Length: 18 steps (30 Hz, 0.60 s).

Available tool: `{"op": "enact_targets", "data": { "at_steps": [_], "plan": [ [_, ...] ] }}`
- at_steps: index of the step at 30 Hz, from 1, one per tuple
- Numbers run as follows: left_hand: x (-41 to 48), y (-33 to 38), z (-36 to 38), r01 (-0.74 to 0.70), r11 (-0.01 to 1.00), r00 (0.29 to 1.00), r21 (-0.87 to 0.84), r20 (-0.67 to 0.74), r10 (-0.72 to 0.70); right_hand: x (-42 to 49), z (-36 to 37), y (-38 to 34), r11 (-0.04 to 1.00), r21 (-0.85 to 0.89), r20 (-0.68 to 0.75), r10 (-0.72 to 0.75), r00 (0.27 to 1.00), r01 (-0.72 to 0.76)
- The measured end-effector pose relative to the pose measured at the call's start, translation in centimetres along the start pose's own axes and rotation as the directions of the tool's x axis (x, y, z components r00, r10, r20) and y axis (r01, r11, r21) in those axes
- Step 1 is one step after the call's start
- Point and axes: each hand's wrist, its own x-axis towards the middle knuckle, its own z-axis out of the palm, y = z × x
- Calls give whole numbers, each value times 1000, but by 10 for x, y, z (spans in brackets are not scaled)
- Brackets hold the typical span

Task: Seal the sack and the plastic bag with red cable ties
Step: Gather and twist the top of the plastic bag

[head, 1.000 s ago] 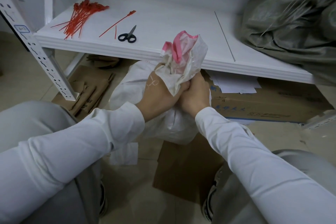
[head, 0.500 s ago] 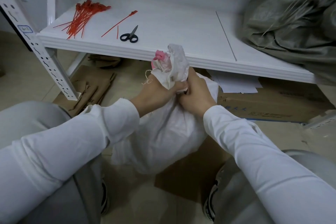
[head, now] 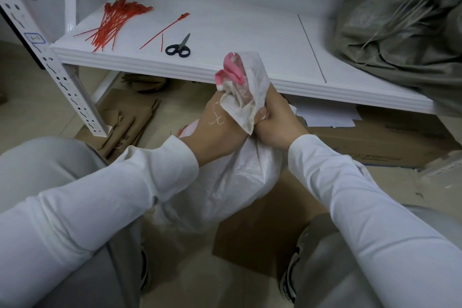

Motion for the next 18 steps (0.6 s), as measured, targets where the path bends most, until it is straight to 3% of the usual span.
{"op": "enact_targets", "data": {
  "at_steps": [4, 8, 13, 18],
  "plan": [
    [0, 0, 3, 10, 999, 999, 41, -38, -9, 2, 6, -2, 1000, 14, 16, 1, 1000, -1],
    [2, -4, 2, 105, 993, 994, 47, -16, -104, 6, 15, 4, 999, 25, 57, 19, 998, -20],
    [4, -8, 0, 229, 965, 973, -131, -2, -231, 5, 13, 4, 997, 39, 98, 66, 993, -70],
    [9, -8, 4, 295, 915, 928, -275, -143, -343, 5, 18, 14, 994, 55, 79, 93, 993, -98]
  ]
}}
